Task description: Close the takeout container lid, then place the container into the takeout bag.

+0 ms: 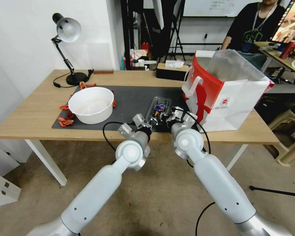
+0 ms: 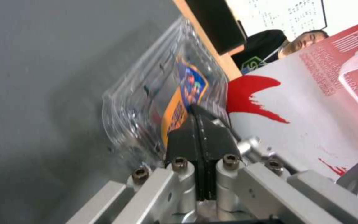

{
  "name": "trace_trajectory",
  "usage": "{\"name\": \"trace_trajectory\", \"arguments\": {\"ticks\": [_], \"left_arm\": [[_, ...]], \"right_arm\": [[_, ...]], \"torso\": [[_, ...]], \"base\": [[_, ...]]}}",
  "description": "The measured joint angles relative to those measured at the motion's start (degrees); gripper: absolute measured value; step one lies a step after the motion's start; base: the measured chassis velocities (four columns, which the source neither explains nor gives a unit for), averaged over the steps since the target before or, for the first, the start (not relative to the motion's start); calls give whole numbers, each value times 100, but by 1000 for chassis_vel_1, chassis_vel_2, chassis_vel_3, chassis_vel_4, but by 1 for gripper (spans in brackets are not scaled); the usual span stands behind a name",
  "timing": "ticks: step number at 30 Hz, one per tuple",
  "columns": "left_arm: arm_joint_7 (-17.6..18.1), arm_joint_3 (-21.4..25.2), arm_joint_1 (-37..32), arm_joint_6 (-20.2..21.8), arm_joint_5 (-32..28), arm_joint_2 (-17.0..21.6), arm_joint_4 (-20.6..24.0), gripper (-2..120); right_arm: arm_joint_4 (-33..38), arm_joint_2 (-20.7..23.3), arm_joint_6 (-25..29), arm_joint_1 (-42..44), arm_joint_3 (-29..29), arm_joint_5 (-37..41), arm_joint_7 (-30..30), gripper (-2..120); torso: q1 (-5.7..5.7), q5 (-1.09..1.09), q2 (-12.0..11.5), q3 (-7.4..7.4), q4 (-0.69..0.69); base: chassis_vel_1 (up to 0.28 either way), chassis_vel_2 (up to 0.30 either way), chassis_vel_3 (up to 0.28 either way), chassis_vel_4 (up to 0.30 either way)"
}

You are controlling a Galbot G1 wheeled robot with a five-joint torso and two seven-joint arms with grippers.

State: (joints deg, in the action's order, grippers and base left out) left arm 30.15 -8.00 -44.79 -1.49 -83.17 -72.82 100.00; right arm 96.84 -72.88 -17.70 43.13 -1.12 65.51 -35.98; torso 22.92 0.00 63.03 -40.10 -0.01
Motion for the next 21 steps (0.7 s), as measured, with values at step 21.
{"name": "trace_trajectory", "arguments": {"ticks": [21], "left_arm": [[-997,924,-1524,-185,4188,1067,1283,47]], "right_arm": [[53,-23,6,100,4,-179,51,0]], "torso": [[0,-2,0,-1,-2]], "base": [[0,0,0,0]]}}
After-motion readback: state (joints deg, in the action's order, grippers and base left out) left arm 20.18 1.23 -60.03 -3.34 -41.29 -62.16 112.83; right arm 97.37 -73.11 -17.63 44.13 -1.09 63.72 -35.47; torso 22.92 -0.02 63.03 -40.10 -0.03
